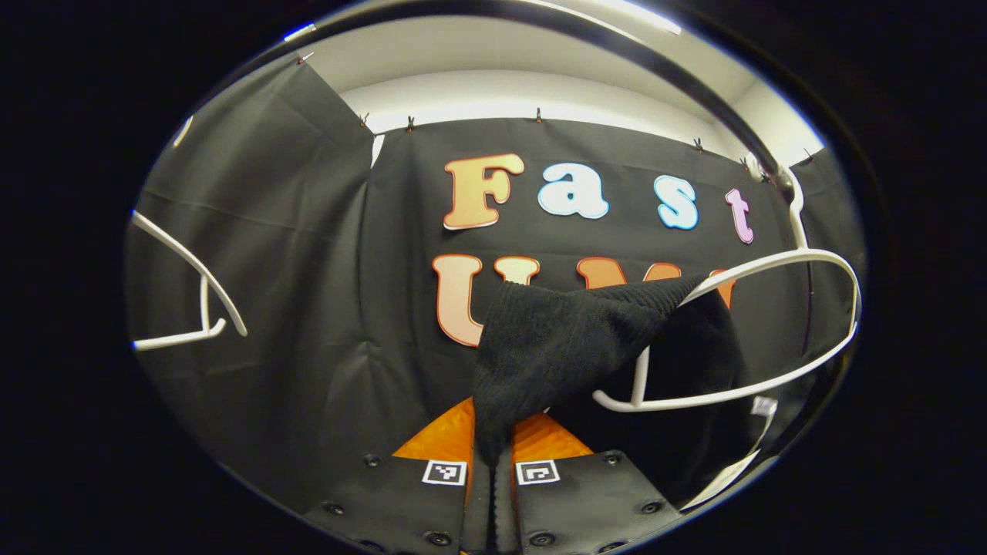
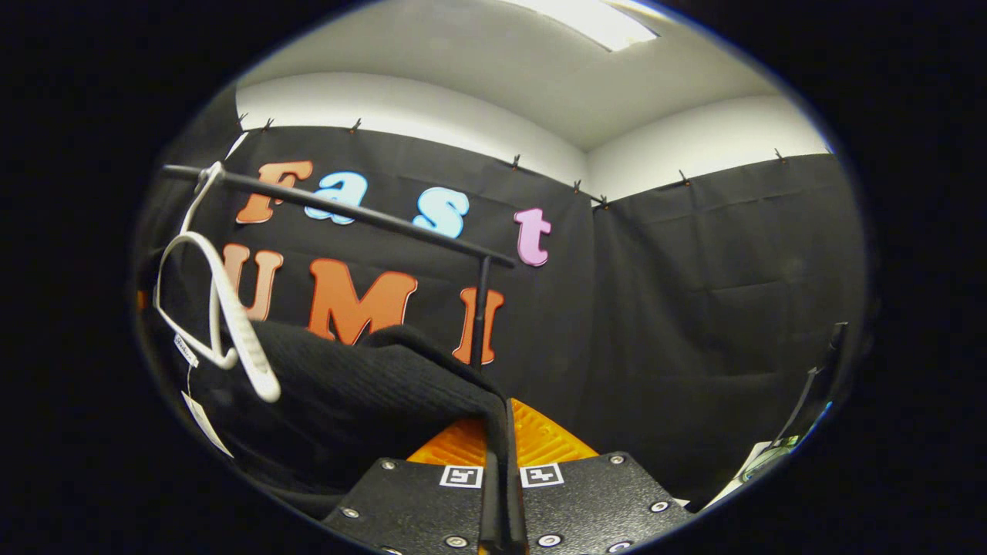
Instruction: Grasp the clothes on the hanger with both hands and then place them into the laundry hamper below.
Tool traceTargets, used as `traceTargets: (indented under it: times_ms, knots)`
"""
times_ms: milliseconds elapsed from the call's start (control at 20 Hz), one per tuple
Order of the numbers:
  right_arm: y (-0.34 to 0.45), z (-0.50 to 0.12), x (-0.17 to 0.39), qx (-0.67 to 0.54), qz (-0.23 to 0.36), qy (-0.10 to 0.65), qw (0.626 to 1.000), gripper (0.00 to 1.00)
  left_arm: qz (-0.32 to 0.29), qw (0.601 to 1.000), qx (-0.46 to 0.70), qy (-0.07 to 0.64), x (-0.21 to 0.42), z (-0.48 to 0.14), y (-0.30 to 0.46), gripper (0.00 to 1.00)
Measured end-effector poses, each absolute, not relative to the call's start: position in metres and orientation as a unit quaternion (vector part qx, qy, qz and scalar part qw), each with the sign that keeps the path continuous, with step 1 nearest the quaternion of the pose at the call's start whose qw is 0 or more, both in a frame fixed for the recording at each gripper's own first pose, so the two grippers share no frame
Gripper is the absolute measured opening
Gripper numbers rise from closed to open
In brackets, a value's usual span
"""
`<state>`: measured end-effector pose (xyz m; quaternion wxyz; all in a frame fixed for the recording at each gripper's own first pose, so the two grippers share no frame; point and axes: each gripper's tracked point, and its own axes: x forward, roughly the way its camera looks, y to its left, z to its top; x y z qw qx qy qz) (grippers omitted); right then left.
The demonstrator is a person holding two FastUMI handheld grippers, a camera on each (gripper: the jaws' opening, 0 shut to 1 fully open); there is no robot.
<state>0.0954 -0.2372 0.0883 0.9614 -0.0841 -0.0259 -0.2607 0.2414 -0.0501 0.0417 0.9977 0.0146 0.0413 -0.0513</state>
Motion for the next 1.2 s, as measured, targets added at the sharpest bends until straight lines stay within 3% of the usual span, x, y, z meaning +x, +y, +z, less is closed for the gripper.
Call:
traceTargets:
  times_ms: [650, 1200]
  knots:
    - [-0.094, 0.002, 0.090, -0.076, -0.126, 0.017, 0.989, 0.03, -0.004, 0.998, 0.040, 0.052, 0.230, 0.031, 0.001, 0.10]
    - [-0.011, -0.046, 0.083, -0.056, -0.026, 0.053, 0.997, 0.04, -0.016, 0.990, 0.043, 0.136, 0.160, -0.055, 0.016, 0.10]
